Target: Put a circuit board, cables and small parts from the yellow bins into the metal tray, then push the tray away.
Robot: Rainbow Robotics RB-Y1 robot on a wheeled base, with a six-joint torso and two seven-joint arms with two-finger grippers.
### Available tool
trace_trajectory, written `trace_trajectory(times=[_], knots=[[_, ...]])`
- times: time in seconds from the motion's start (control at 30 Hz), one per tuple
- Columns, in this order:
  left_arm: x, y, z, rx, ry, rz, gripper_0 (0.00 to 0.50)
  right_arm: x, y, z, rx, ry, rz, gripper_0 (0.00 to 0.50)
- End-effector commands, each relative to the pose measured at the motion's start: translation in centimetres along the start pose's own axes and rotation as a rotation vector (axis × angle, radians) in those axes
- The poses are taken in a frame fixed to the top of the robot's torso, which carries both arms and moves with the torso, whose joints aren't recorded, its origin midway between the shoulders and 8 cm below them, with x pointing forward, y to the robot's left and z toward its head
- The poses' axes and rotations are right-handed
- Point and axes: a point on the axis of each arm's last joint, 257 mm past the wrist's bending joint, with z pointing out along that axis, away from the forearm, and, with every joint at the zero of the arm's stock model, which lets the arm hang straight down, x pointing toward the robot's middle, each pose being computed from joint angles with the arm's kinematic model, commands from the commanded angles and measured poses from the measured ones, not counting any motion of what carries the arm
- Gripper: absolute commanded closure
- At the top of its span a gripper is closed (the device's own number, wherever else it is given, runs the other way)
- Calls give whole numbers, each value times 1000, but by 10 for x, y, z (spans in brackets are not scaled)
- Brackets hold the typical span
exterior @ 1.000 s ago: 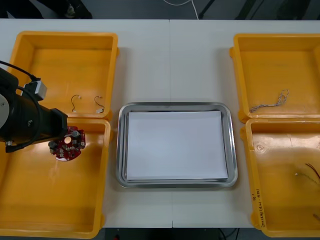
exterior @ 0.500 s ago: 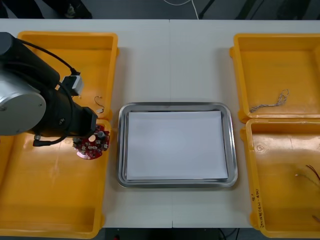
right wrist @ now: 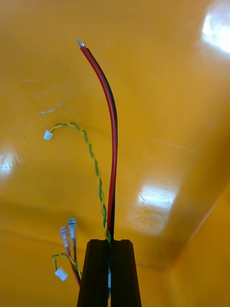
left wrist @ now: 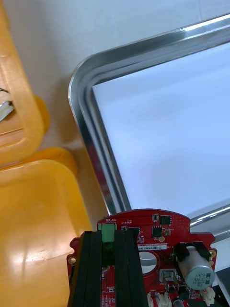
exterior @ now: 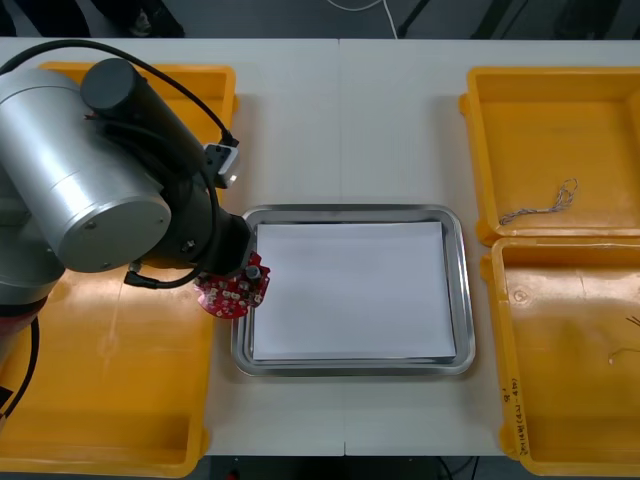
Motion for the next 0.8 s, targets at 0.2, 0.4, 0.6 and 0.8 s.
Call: trace_trajectory(times=[0.2, 0.4, 0.6, 0.8], knots=[[-14, -39, 10, -23, 16, -11, 500, -40, -15, -61, 34, -57, 40, 500], [-20, -58, 24, 1, 9, 2, 500, -55, -13, -87, 33, -72, 37, 500], [-23, -65, 39, 10, -3, 13, 500, -65, -9, -109, 27, -76, 31, 500], [-17, -71, 54, 19, 14, 20, 500, -79, -2, -124, 21, -100, 52, 500]])
